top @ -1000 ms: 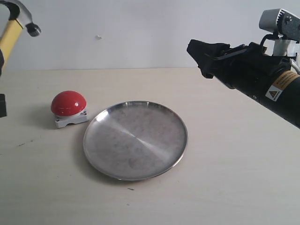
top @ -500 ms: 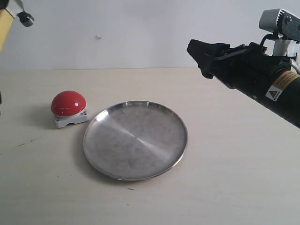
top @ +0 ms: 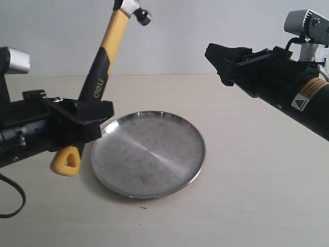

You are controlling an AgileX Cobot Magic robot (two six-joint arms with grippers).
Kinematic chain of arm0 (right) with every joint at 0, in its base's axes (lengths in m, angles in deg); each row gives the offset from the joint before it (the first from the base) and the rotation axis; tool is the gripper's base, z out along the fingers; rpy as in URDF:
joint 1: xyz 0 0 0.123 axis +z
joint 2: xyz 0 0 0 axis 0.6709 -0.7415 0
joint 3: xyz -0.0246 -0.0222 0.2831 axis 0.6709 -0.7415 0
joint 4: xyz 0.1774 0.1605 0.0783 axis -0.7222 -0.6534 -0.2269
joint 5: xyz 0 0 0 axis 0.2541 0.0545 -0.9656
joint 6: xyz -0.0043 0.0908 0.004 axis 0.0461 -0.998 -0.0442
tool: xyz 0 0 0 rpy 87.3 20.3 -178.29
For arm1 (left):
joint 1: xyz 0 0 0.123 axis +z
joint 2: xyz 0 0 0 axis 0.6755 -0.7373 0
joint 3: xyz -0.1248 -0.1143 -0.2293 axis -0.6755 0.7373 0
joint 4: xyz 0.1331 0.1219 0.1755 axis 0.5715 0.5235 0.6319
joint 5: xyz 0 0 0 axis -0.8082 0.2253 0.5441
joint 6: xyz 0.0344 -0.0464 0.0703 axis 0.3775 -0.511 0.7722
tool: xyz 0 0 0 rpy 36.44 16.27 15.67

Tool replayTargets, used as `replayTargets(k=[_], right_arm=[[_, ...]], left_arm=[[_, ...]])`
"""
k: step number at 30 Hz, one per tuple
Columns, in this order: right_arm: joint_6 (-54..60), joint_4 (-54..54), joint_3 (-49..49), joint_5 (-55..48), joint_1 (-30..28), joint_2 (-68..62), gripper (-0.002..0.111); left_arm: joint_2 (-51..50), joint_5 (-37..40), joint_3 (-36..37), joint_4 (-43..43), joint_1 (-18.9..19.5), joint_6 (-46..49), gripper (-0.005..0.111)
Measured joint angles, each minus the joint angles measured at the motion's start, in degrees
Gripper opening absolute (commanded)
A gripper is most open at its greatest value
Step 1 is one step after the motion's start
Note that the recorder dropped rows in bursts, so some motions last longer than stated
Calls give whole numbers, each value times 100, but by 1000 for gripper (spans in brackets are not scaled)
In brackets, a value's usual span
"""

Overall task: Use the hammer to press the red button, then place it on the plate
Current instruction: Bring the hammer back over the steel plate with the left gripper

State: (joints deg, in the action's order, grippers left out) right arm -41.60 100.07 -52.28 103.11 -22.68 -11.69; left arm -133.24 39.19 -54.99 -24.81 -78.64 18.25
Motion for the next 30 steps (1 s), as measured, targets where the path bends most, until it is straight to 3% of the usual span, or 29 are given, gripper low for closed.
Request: replayTargets(k=[5, 9, 20, 30], right_arm=[[0, 0, 0, 0, 0, 0, 59], [0, 0, 0, 0, 0, 0, 59], [0, 0, 0, 0, 0, 0, 59], [0, 0, 0, 0, 0, 0, 59]], left_arm=[[-897, -1358, -11, 1004, -23, -1184, 0], [-1680, -1831, -139, 1244, -8, -1799, 0], [-2988, -2251, -765, 1485, 673, -3443, 0], [-3690, -2256, -1381, 2407, 753, -4110, 0]])
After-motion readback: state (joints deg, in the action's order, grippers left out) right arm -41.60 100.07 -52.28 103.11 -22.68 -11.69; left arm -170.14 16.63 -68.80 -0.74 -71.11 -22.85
